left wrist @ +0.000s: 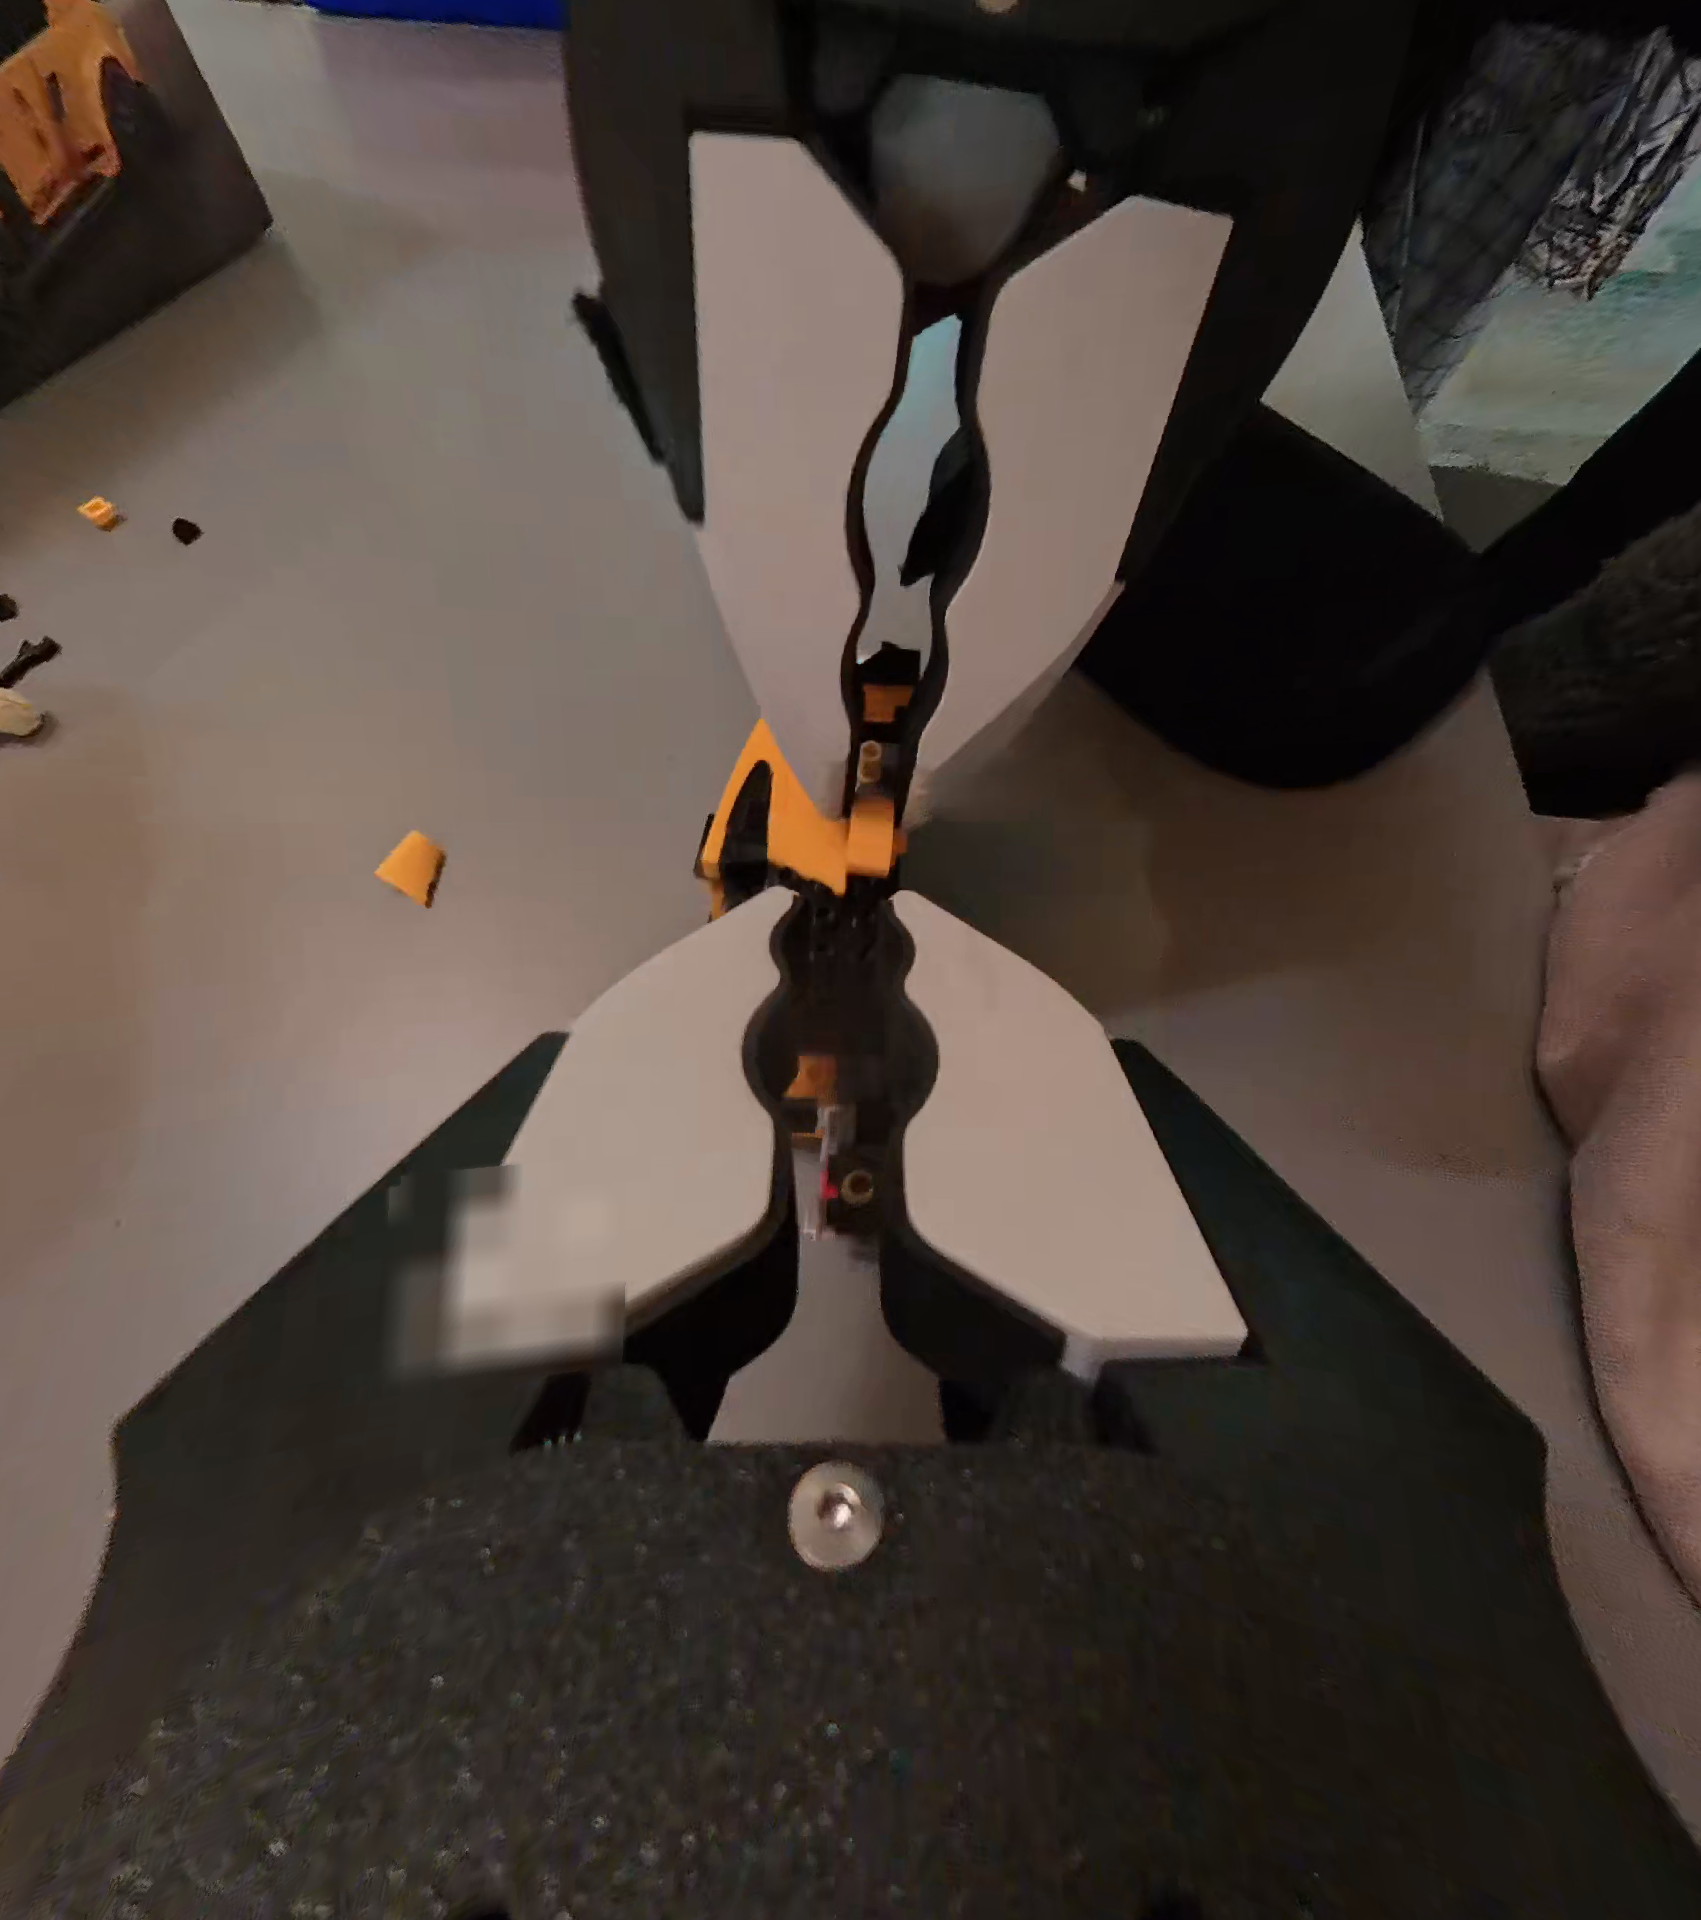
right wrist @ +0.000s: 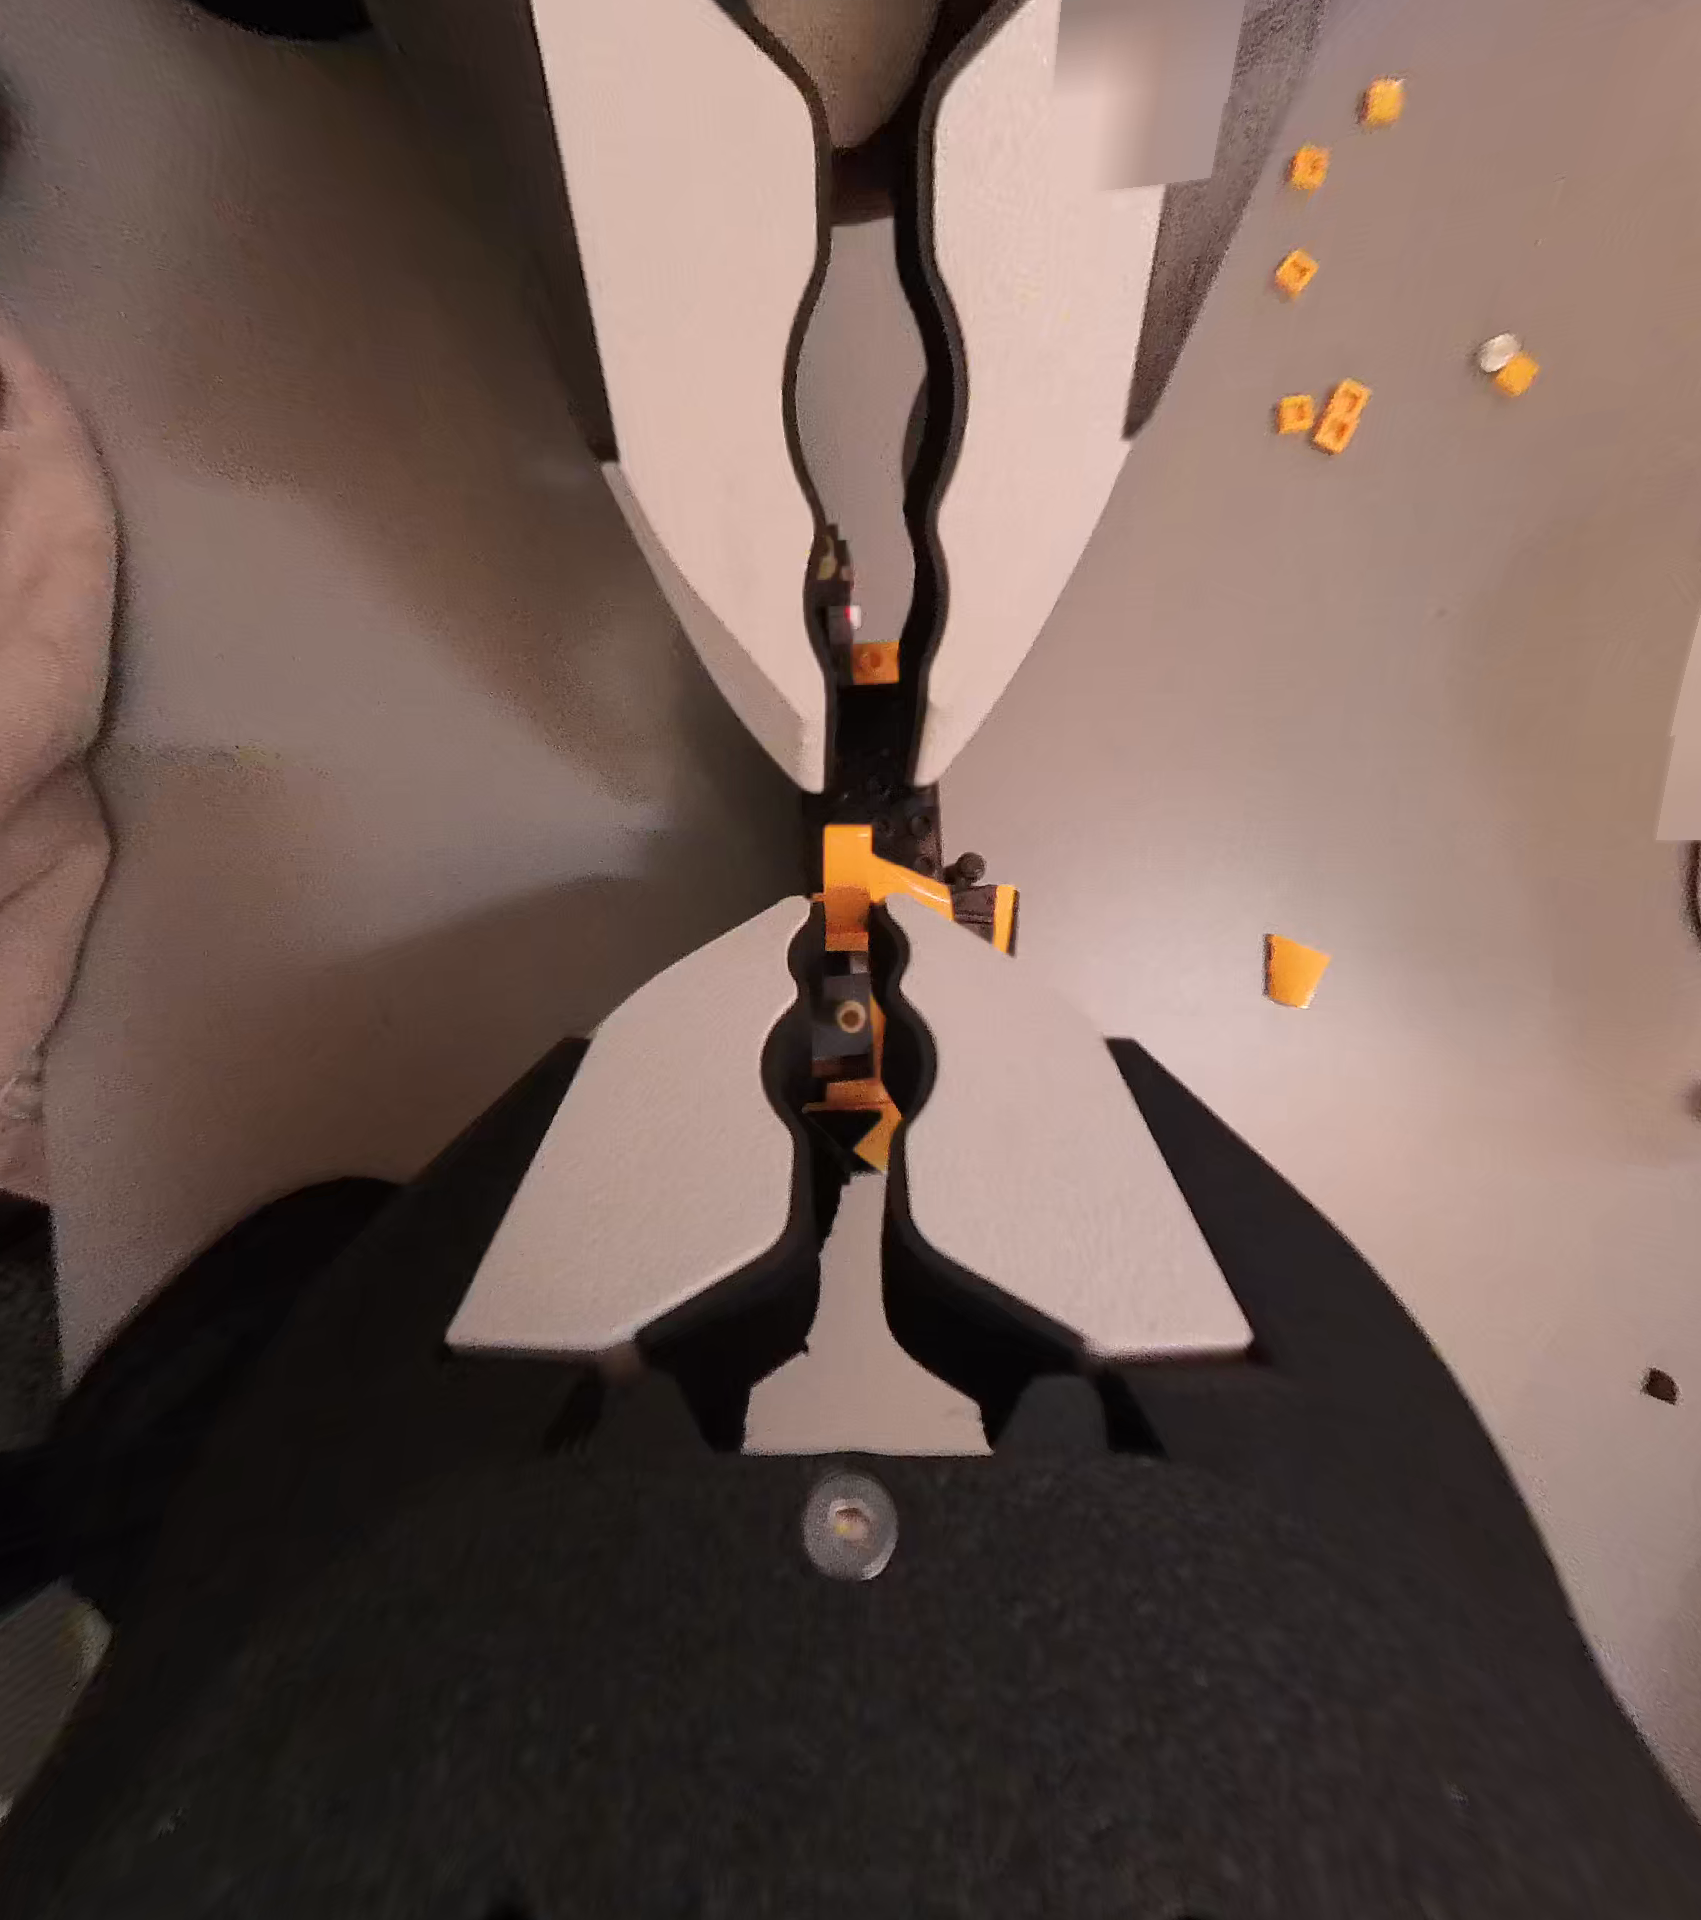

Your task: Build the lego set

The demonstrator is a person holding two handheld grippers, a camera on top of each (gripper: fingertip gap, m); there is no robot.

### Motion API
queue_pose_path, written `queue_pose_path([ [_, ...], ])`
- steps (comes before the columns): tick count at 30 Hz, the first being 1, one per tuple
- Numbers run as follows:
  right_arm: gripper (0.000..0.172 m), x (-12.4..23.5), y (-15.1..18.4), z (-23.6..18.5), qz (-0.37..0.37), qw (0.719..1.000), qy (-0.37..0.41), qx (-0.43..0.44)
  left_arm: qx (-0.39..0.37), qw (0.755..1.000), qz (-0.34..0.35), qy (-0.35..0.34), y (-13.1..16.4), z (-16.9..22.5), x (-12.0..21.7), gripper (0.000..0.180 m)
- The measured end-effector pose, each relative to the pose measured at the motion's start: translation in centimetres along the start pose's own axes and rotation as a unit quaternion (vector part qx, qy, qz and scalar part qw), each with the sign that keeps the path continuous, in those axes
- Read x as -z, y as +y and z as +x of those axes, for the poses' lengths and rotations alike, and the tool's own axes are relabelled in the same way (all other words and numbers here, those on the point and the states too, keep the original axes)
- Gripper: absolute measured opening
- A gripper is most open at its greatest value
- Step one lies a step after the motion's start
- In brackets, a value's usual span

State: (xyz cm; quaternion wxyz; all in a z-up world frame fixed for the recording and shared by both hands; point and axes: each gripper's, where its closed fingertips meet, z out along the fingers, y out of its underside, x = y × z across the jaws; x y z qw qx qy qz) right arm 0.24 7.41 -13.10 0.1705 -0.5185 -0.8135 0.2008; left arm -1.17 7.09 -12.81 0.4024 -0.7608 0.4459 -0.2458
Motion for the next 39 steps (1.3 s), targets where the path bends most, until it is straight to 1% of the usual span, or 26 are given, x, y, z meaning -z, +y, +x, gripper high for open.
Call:
queue_pose_path([
  [2, 0.008, -0.2, 0.2, 0.0, -0.019, 1.0, -0.008, -0.002, -0.004, 1.0, -0.002, 0.005, -0.2, 0.2, -0.3, 0.012],
  [12, 0.008, -0.4, 0.1, 0.0, -0.057, 0.998, -0.034, 0.013, -0.024, 0.999, -0.027, 0.001, 0.0, 0.2, -1.6, 0.008],
  [15, 0.01, -0.4, 0.2, 0.1, -0.055, 0.998, -0.032, 0.015, -0.025, 0.999, -0.029, -0.012, 0.0, -0.1, -1.6, 0.007],
  [21, 0.014, -0.1, 0.1, -0.1, -0.036, 0.999, -0.037, 0.016, -0.059, 0.997, -0.042, -0.019, 0.0, 0.4, -1.8, 0.008],
  [25, 0.012, 0.0, -0.3, -0.1, -0.026, 0.999, -0.04, 0.016, -0.067, 0.996, -0.055, -0.022, 0.1, 0.3, -2.0, 0.008],
  [32, 0.007, -0.3, -0.2, 0.0, -0.032, 0.998, -0.045, 0.013, -0.066, 0.995, -0.062, -0.036, 0.3, -0.1, -2.0, 0.007],
  [39, 0.007, -0.5, 0.0, -0.1, -0.039, 0.996, -0.077, -0.014, -0.063, 0.996, -0.061, -0.035, 0.3, -0.2, -1.9, 0.009],
])
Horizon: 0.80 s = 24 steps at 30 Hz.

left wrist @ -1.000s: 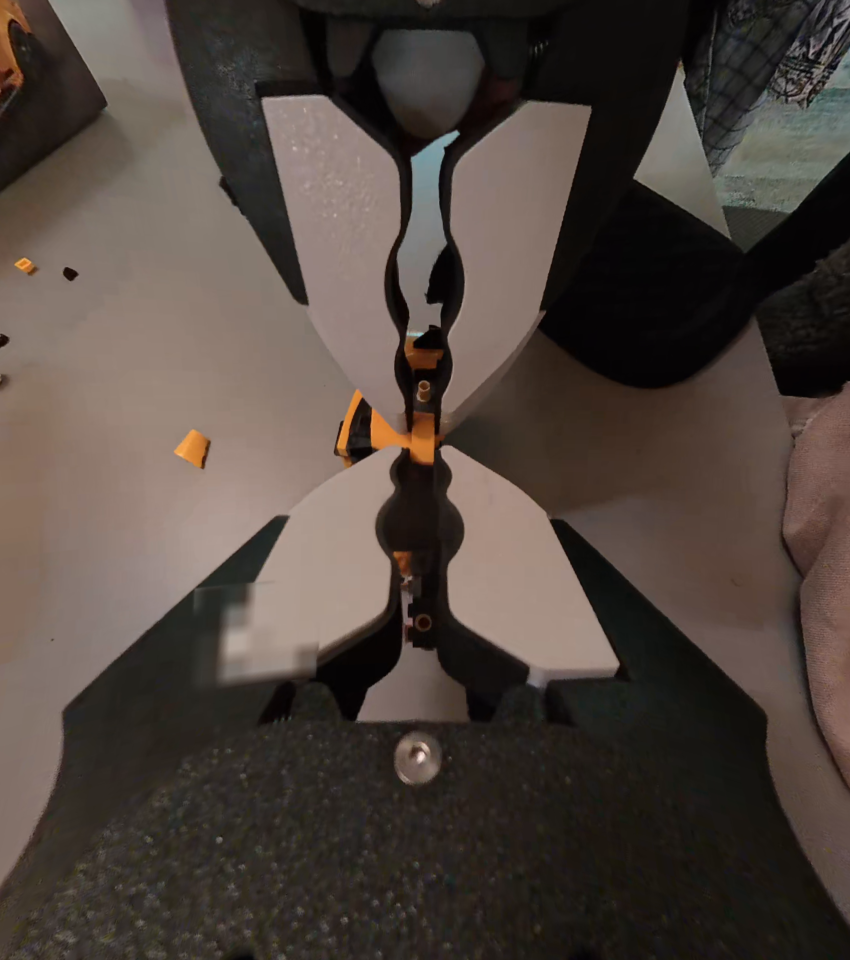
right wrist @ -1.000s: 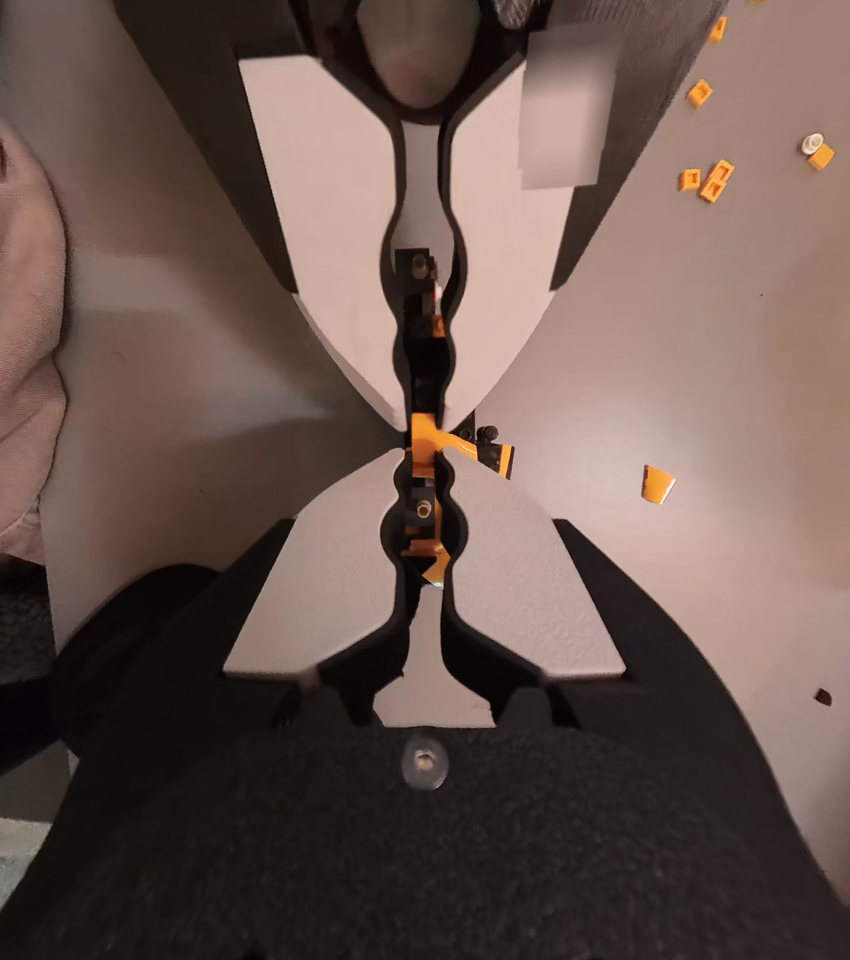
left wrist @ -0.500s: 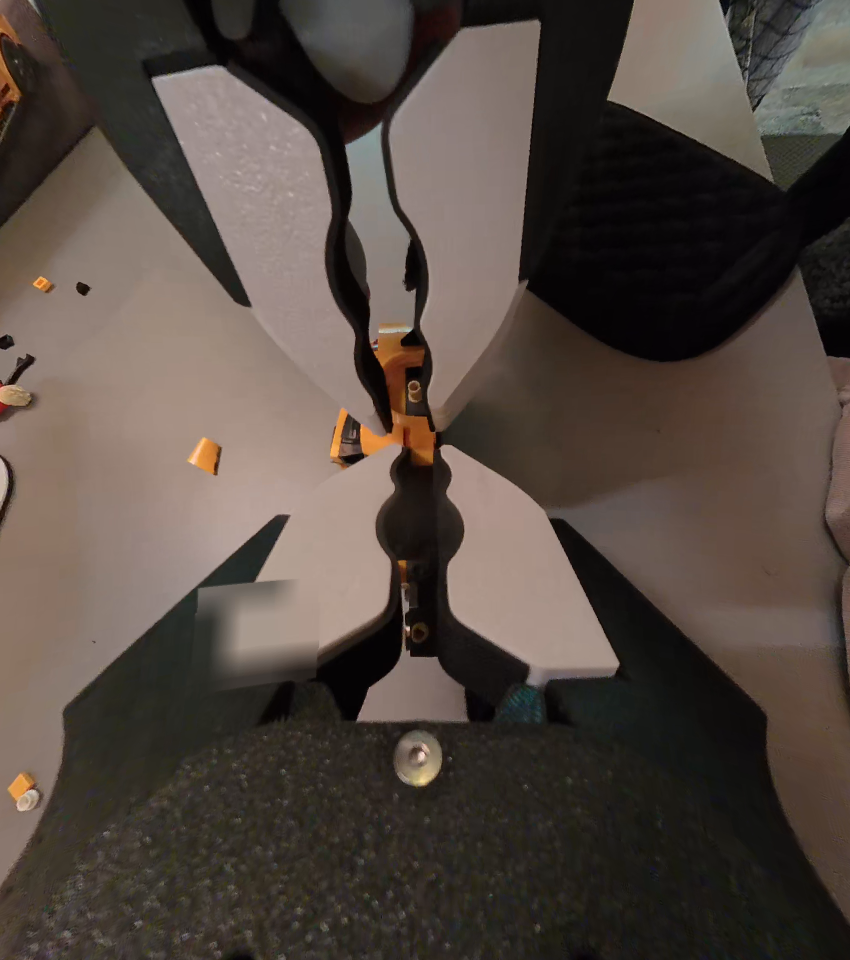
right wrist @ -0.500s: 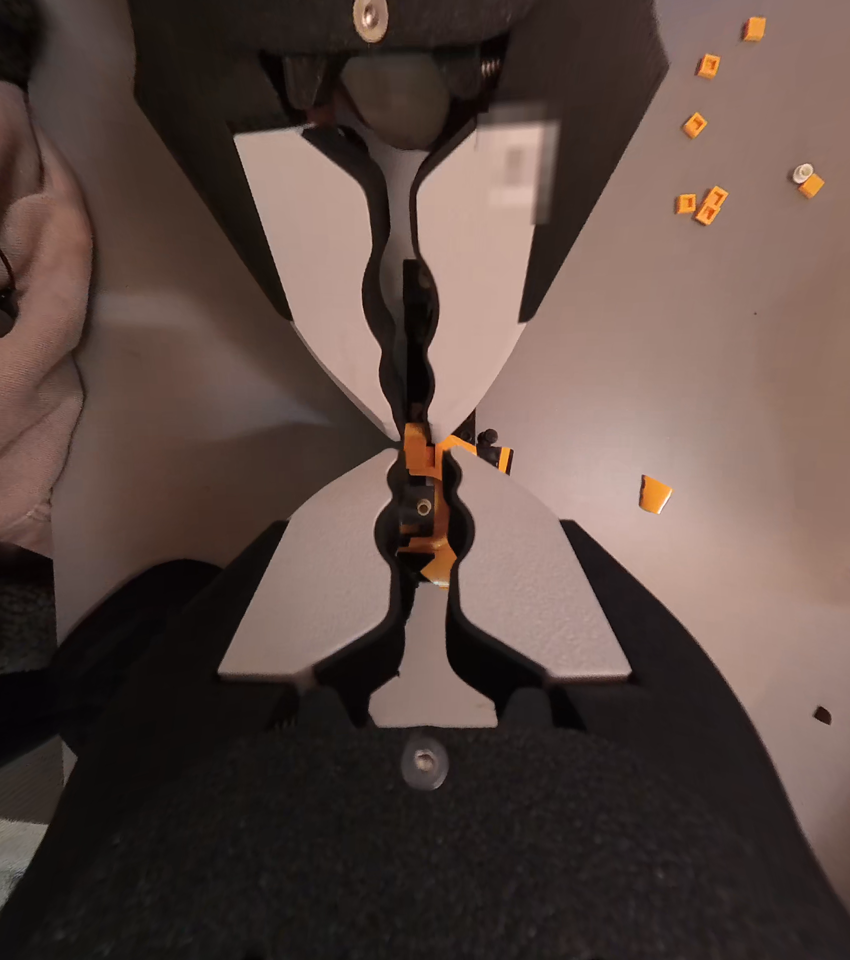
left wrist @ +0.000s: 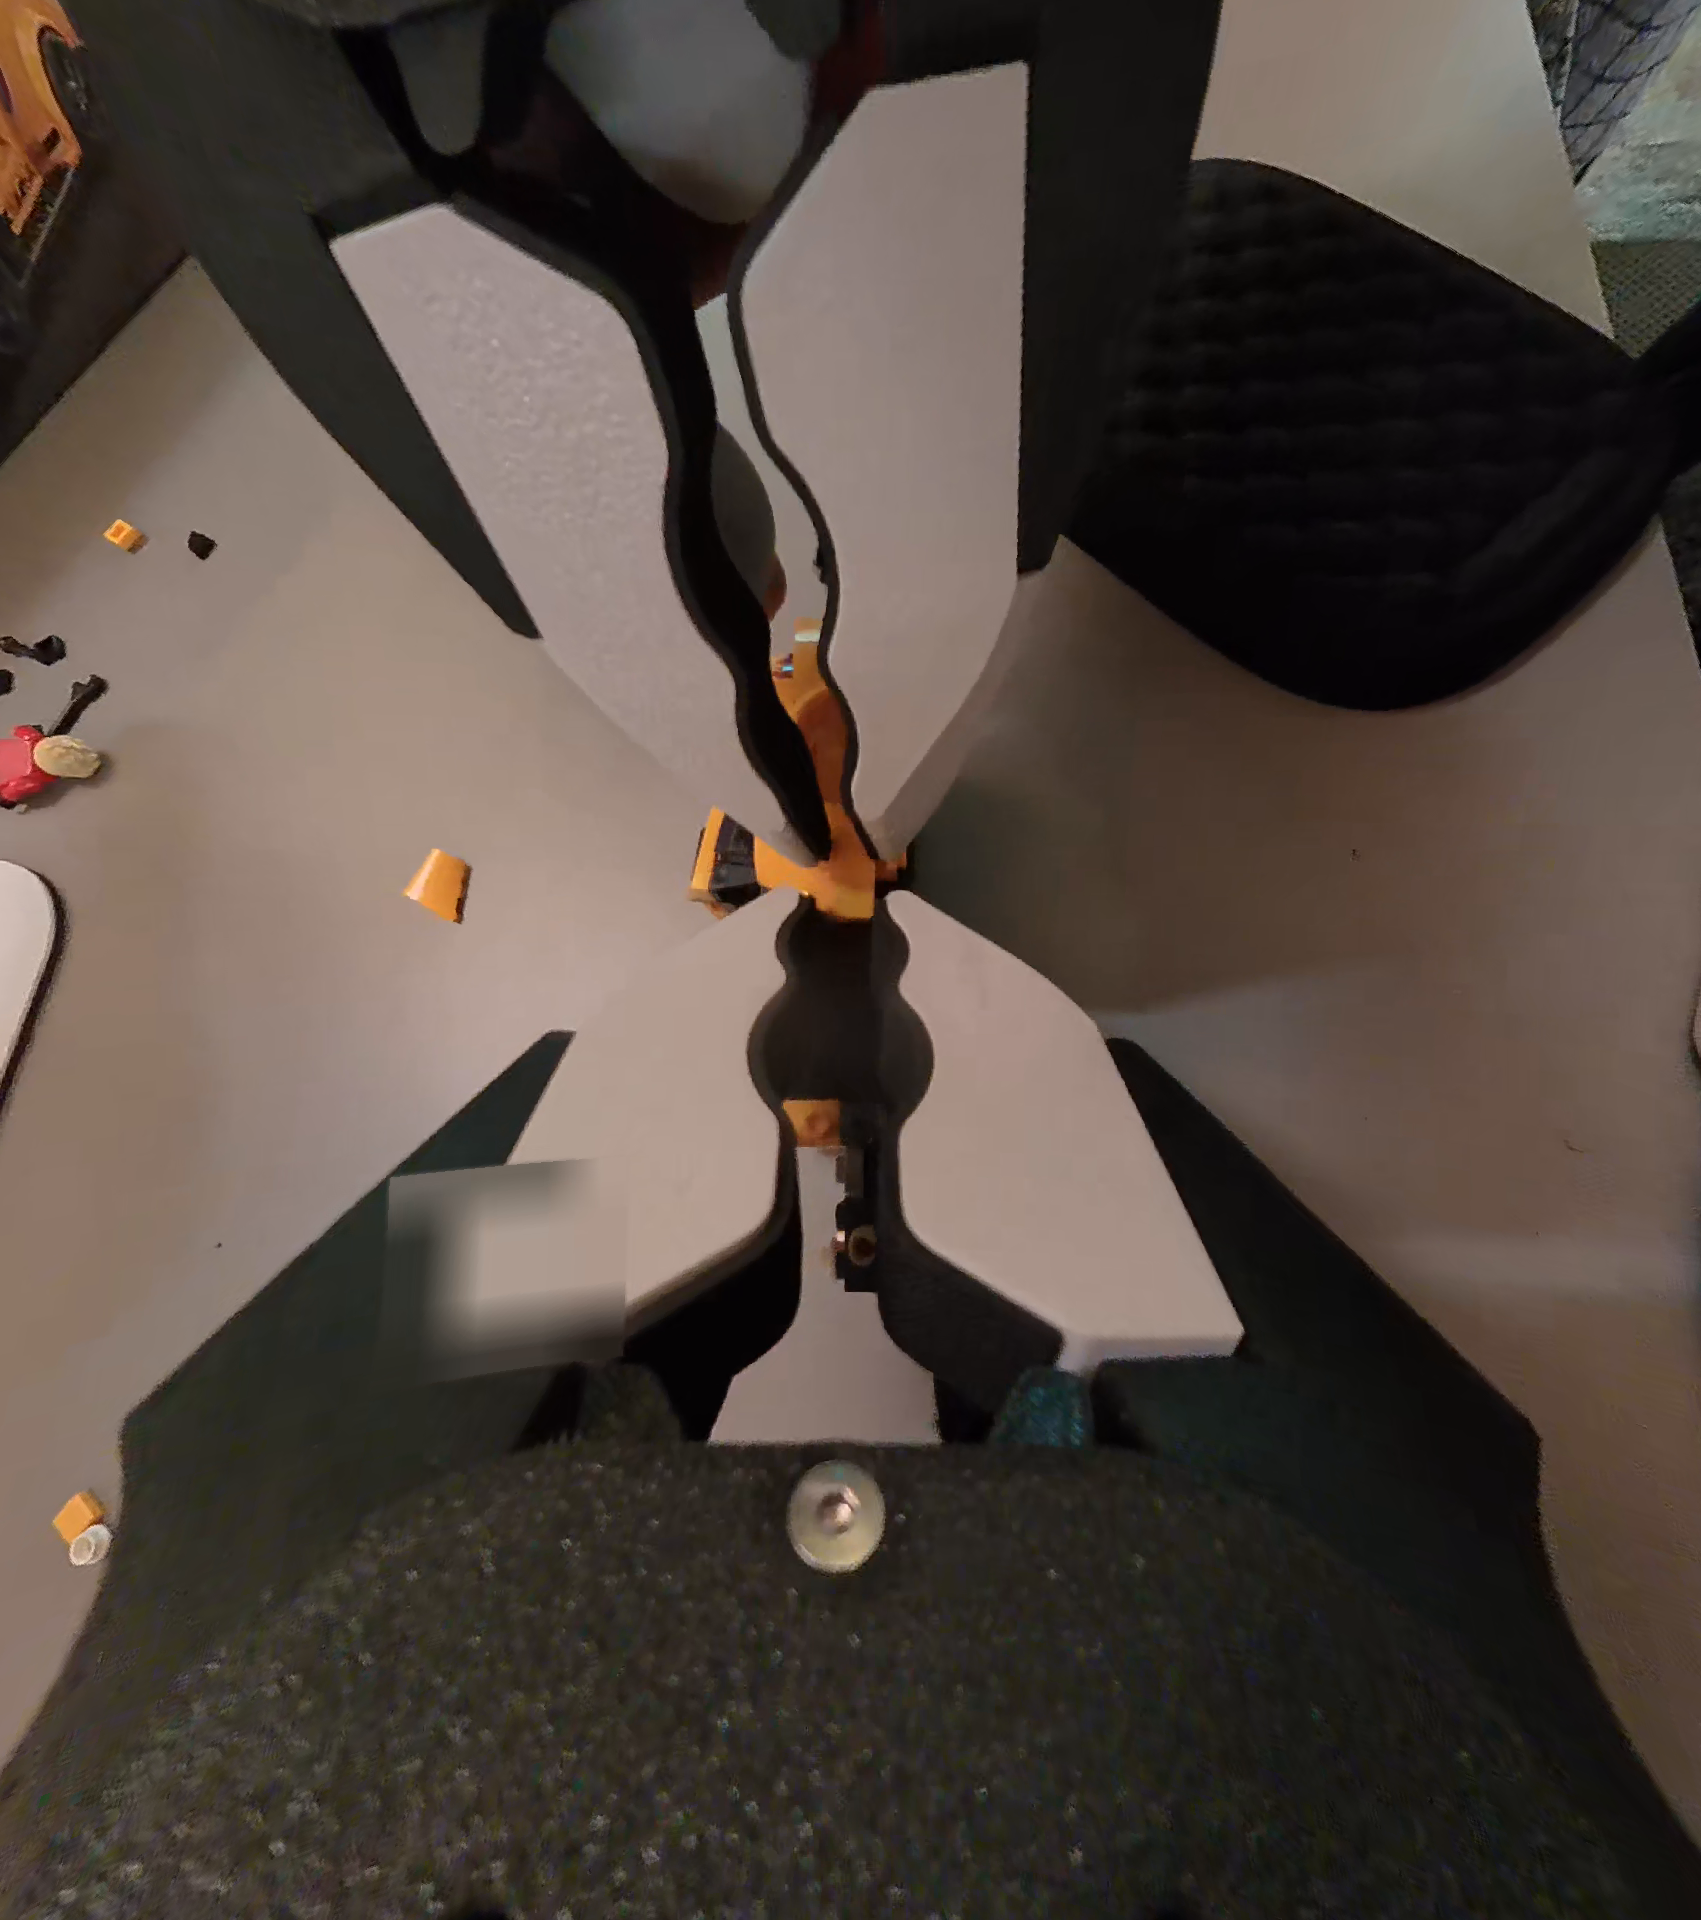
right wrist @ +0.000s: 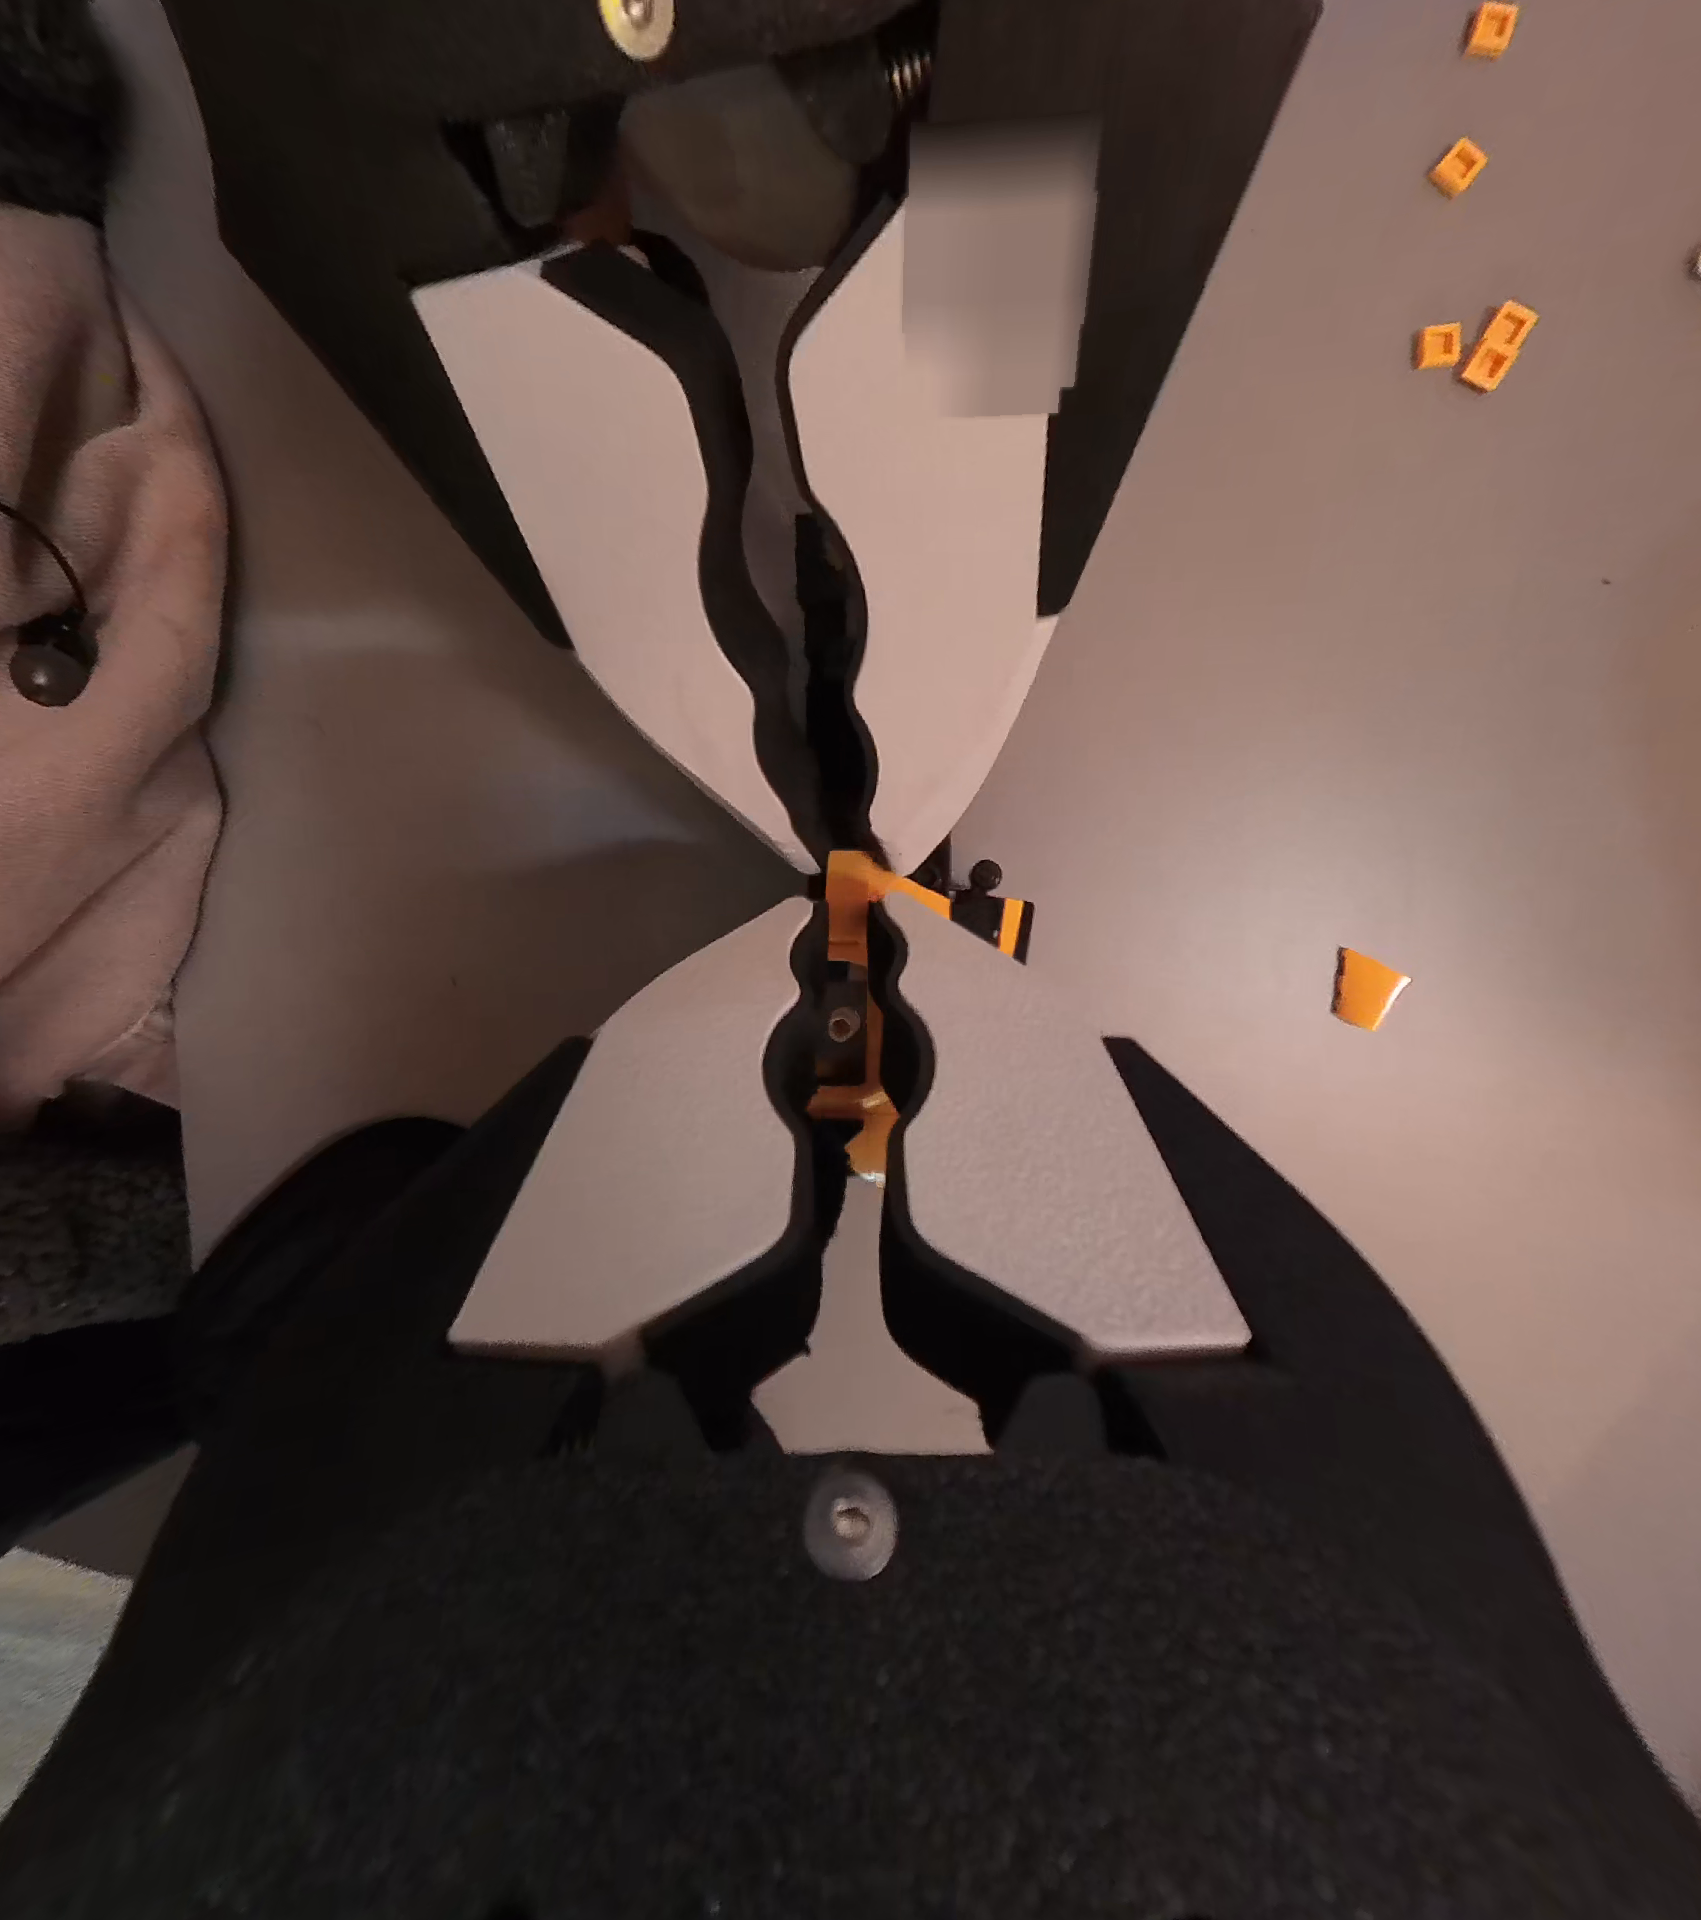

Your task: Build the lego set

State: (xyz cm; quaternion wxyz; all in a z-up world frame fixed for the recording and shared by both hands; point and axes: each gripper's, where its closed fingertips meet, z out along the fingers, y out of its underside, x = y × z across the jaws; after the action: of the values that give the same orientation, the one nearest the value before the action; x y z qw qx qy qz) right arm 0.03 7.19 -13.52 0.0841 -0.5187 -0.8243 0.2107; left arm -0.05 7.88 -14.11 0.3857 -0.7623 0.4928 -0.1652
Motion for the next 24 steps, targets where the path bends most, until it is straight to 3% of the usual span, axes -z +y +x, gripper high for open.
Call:
queue_pose_path([
  [13, 0.009, 0.1, -0.1, 0.0, 0.005, 0.998, -0.049, -0.027, 0.002, 1.0, -0.007, 0.007, 0.1, 0.2, 0.0, 0.008],
  [24, 0.0, 0.8, -0.7, 0.1, 0.043, 0.999, -0.011, -0.002, 0.007, 1.0, -0.007, 0.008, 0.0, 0.2, -0.2, 0.01],
])
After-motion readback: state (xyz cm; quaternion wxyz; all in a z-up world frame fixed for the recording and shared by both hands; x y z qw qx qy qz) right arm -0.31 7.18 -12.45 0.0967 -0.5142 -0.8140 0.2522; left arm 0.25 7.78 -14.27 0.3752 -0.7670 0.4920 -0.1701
